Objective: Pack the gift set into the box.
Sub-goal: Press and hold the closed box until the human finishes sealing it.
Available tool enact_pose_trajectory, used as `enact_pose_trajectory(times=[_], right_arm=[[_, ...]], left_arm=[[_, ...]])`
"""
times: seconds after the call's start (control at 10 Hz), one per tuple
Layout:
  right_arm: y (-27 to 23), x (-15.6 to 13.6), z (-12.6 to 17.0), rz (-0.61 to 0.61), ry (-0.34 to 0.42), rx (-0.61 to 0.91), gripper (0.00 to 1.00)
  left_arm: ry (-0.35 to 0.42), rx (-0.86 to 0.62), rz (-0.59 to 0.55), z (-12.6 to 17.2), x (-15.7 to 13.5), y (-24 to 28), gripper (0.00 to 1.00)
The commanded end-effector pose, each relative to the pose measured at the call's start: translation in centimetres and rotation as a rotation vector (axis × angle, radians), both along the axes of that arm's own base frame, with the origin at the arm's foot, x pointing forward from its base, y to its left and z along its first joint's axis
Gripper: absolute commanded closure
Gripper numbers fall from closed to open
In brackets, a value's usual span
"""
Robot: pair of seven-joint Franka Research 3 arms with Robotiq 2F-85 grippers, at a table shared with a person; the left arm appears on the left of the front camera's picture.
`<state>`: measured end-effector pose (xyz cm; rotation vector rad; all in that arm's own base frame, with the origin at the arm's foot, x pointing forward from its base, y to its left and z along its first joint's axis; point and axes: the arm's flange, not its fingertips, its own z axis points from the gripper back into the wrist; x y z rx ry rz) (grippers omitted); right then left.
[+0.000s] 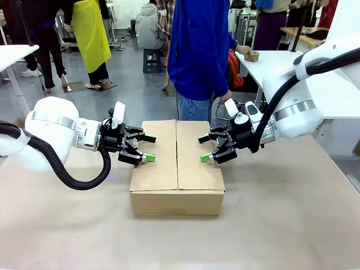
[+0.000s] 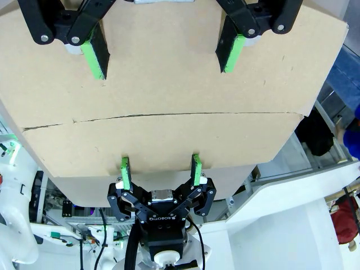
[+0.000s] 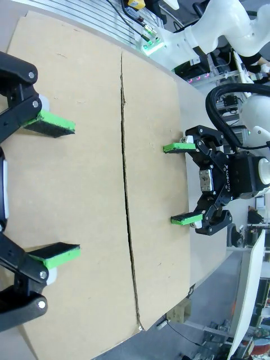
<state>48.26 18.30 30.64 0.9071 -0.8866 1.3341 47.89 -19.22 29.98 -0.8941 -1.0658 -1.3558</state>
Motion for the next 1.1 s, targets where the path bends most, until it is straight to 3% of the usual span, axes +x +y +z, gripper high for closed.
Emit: enact_pose_trajectory(times=[0.0,1.0], right_arm=[[-0.07,-0.04,-0.23,-0.003,-0.007,-0.006,0.0],[-0.07,-0.04,-0.23,-0.003,-0.007,-0.006,0.0]], left_arm=[[-0.01,0.001,-0.004,-0.13,-0.15,0.09,0.0],[-0.01,0.001,-0.004,-0.13,-0.15,0.09,0.0]])
